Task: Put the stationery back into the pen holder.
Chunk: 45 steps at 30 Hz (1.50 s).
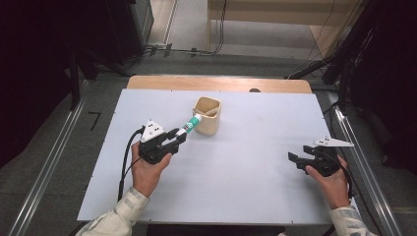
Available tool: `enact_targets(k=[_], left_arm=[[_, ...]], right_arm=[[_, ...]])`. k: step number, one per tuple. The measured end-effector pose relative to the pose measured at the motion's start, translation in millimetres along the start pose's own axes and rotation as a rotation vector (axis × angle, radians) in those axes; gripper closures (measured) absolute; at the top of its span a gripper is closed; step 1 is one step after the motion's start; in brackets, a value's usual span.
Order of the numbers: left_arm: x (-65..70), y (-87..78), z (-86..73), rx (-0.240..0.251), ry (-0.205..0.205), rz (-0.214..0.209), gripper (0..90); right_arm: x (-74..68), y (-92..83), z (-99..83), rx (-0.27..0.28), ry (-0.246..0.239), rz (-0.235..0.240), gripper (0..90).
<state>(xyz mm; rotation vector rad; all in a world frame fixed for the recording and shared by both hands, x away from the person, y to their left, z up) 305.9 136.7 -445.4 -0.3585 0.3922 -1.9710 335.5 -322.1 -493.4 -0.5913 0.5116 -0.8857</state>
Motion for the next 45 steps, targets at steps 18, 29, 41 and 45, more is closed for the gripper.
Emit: enact_targets(k=[18, 29, 41, 45], left_arm=[[2.5, 7.6, 9.7, 0.016, -0.004, -0.004, 66.2], [3.8, 15.7, 16.5, 0.016, -0.004, -0.003, 66.2], [5.3, 28.2, 26.2, -0.009, -0.005, 0.008, 66.2], [6.0, 32.8, 30.3, -0.007, 0.002, 0.018, 66.2]], right_arm=[[0.5, -0.2, 0.0, -0.001, -0.001, 0.000, 26.7], [1.2, -1.0, 0.2, 0.005, 0.002, 0.001, 26.7], [1.6, -1.6, 0.2, 0.006, 0.004, 0.001, 26.7], [1.3, -1.5, 0.4, 0.007, 0.002, 0.003, 26.7]])
Point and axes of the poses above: each handheld gripper's, and its own axes: y roughly forward along the jaws, z roughly out of its top, x roughly to its right, the point moved 3 cm from there along y, roughly forward along the jaws, and after that the axes turned 7 degrees about z, right-handed, at the moved point
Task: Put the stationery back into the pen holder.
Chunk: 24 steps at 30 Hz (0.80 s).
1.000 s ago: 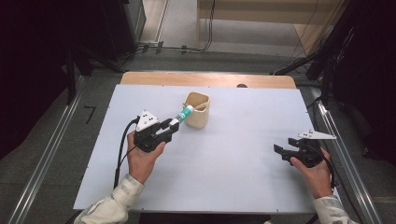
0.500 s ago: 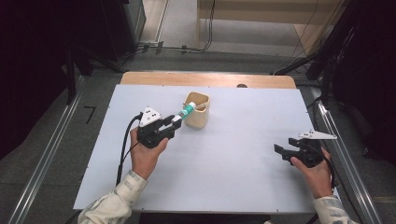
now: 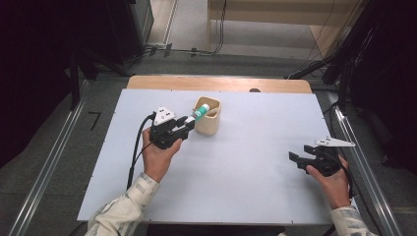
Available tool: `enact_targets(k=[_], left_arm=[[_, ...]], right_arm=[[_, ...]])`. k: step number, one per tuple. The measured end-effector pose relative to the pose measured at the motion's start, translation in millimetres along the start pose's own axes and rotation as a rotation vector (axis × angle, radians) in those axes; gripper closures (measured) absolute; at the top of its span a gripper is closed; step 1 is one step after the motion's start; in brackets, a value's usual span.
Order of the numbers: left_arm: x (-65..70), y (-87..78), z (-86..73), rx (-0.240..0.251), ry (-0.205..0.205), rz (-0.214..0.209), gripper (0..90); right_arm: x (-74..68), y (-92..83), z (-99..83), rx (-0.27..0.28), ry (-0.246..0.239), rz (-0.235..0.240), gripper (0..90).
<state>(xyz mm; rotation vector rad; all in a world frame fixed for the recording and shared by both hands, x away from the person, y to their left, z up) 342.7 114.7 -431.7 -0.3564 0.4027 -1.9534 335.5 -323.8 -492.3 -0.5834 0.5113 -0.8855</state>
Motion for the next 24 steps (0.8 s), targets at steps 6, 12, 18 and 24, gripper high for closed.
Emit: enact_targets(k=[6, 12, 18, 24], left_arm=[[-0.5, 7.5, 3.9, -0.006, -0.002, 0.008, 66.1], [0.7, 14.8, 7.6, -0.019, -0.001, 0.022, 66.1], [1.1, 19.8, 11.4, -0.025, -0.009, 0.030, 66.1], [2.4, 25.0, 19.0, -0.020, -0.011, 0.043, 66.1]], right_arm=[[0.3, -0.3, 0.0, 0.003, 0.000, 0.000, 26.7], [0.7, -0.4, 0.0, 0.001, -0.001, -0.001, 26.7], [1.4, -0.5, 0.0, 0.003, -0.004, -0.002, 26.7], [1.2, -0.7, 0.2, 0.005, -0.001, 0.000, 26.7]])
Point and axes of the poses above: each handheld gripper's, and its own axes: y roughly forward along the jaws, z roughly out of its top, x roughly to its right, the point moved 3 cm from there along y, roughly forward along the jaws, and after that the axes turned 7 degrees about z, right-handed, at the moved point
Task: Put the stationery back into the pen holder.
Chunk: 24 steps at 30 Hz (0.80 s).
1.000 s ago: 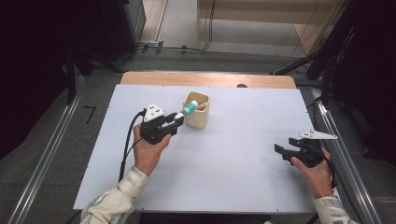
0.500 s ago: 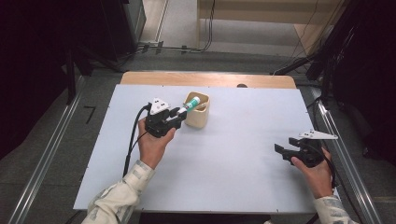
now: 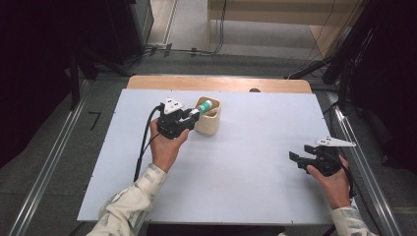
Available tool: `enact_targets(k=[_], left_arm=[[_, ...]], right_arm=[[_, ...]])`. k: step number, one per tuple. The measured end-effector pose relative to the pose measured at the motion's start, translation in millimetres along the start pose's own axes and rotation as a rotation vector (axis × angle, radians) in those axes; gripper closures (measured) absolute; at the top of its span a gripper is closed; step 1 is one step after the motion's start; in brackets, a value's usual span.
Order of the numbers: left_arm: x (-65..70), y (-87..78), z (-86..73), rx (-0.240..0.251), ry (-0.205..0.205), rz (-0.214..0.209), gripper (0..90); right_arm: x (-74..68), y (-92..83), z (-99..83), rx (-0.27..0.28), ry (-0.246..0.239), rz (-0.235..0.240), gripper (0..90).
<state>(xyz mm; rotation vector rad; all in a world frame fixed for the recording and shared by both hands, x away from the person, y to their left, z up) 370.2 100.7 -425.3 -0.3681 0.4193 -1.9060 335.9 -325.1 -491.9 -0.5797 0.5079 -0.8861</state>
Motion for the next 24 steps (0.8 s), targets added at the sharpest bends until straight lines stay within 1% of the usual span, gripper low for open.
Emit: enact_targets(k=[5, 14, 19, 24], left_arm=[[1.1, 4.1, 4.3, -0.002, -0.004, 0.008, 66.0], [2.2, 9.0, 6.7, -0.005, -0.010, 0.013, 66.0], [3.1, 10.8, 8.4, -0.019, -0.010, 0.014, 65.9], [3.7, 14.2, 8.5, -0.047, -0.010, 0.010, 65.8]], right_arm=[[0.5, -0.5, -0.1, 0.001, -0.002, 0.003, 26.7], [0.5, -0.6, -0.2, 0.002, -0.003, 0.003, 26.7], [0.6, -0.8, -0.2, 0.002, 0.000, 0.002, 26.7], [0.4, -0.5, -0.3, 0.000, -0.002, 0.002, 26.7]])
Point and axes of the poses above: each handheld gripper's, and its own axes: y roughly forward along the jaws, z roughly out of its top, x roughly to its right, the point moved 3 cm from there along y, roughly forward along the jaws, and after that the axes turned 7 degrees about z, right-handed, at the moved point
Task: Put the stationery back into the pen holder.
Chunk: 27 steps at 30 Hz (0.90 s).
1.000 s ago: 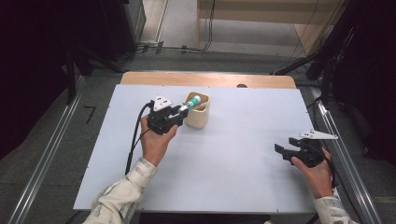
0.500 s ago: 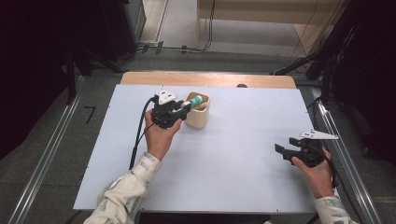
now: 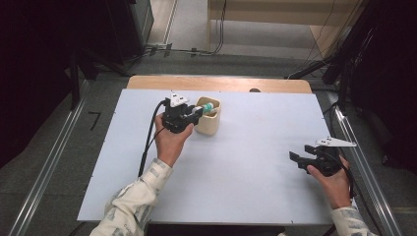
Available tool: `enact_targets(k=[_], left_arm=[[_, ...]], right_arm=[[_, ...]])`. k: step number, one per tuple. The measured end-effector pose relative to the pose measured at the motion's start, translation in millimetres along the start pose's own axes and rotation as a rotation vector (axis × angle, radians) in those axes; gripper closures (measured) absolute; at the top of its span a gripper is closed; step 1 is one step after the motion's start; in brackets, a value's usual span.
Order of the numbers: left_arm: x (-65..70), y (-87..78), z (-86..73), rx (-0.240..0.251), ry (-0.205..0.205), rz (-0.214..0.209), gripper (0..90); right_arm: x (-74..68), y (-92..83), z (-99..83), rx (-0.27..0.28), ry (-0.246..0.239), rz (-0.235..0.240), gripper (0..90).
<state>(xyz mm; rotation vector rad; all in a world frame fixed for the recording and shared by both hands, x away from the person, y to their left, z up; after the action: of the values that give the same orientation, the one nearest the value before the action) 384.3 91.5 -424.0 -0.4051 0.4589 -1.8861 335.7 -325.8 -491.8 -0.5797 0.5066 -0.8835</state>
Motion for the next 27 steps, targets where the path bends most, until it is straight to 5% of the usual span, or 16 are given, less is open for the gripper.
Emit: enact_targets(k=[19, 27], left_arm=[[0.5, -1.9, 1.7, -0.011, -0.025, -0.011, 53.1], [0.8, -4.3, 0.9, -0.014, -0.010, -0.010, 56.0]], right_arm=[[-0.1, 0.0, 0.0, 0.000, -0.001, 0.000, 26.7], [0.3, -0.2, 0.2, 0.003, 0.002, 0.001, 26.7]])
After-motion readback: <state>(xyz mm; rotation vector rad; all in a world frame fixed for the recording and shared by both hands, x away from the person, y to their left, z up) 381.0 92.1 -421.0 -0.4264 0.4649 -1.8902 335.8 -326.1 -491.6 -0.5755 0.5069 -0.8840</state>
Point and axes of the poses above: each handheld gripper's, and its own axes: y roughly forward along the jaws, z roughly out of its top, x roughly to its right, the point moved 3 cm from there along y, roughly forward along the jaws, and after that the axes turned 7 degrees about z, right-handed, at the moved point
